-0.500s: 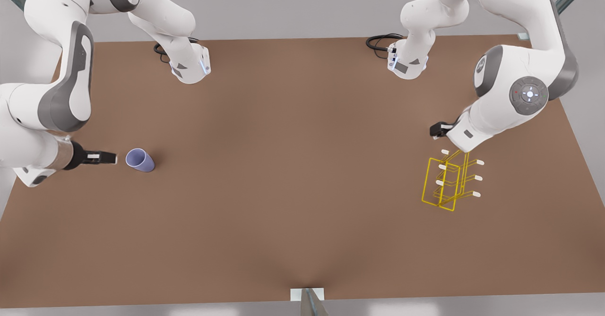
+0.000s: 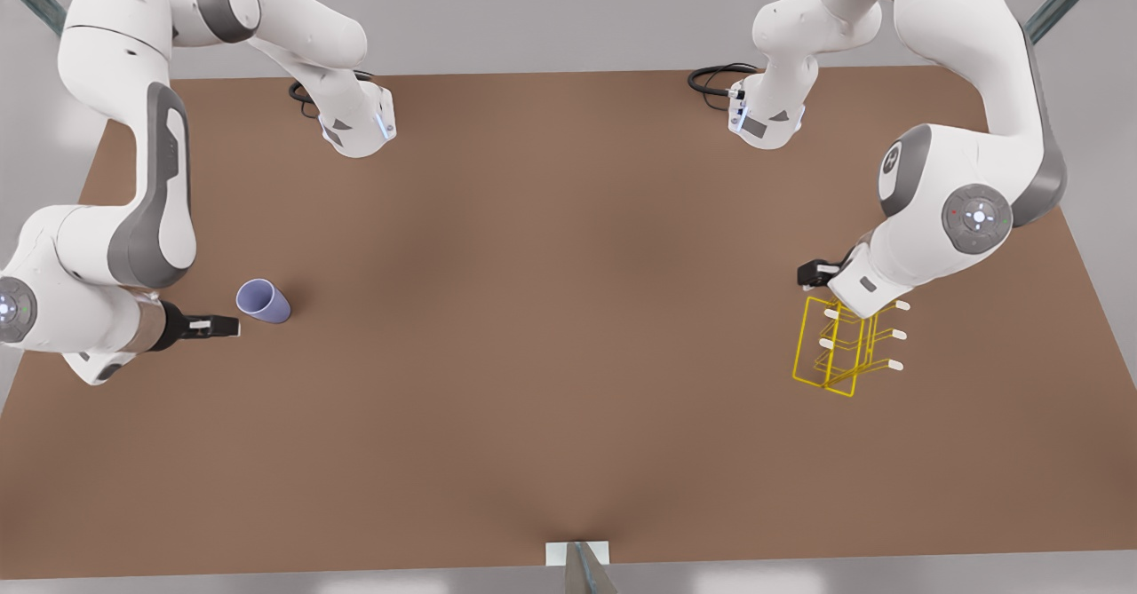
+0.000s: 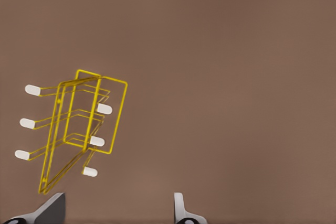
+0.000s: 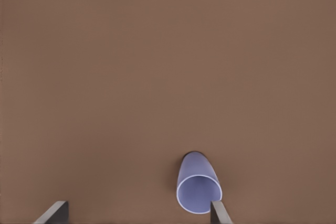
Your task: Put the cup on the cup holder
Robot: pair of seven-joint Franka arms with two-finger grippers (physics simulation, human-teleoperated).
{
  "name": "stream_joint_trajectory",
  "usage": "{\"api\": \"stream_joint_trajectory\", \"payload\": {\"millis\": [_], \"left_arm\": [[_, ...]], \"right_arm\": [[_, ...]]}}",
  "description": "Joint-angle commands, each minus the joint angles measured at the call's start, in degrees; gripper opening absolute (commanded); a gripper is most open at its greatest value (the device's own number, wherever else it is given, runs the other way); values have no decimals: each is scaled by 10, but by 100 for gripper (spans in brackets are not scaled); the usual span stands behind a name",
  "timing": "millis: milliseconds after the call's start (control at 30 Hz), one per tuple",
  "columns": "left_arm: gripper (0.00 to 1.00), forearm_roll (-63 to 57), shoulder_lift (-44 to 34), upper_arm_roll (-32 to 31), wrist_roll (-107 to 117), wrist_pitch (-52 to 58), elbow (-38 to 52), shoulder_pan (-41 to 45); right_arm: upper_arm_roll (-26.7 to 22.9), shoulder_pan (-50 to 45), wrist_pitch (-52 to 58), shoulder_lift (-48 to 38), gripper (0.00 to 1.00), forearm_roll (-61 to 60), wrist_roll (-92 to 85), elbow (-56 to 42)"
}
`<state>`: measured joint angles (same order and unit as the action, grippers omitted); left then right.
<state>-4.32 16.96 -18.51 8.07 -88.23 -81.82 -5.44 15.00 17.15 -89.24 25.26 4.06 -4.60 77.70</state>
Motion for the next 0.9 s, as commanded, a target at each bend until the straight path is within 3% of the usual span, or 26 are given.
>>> {"api": "stream_joint_trajectory", "payload": {"millis": [0, 133, 200, 333, 600, 867], "left_arm": [[100, 1, 0, 0, 12, -1, 0, 0], [100, 1, 0, 0, 12, -1, 0, 1], [100, 0, 0, 0, 12, -1, 0, 1], [100, 0, 0, 0, 12, 3, 0, 2], [100, -2, 0, 0, 12, 3, -2, 4], [100, -3, 0, 0, 12, 3, -1, 5]], "right_arm": [[12, 2, 10, -4, 100, -3, -16, 3], [39, -5, -37, -20, 100, 2, -8, 76], [36, -4, -166, -86, 100, 9, -8, 219], [37, 21, -340, -164, 100, 9, -6, 379], [31, 32, -400, -90, 100, 55, 34, 374], [38, 61, -459, -132, 100, 81, 33, 470]]}}
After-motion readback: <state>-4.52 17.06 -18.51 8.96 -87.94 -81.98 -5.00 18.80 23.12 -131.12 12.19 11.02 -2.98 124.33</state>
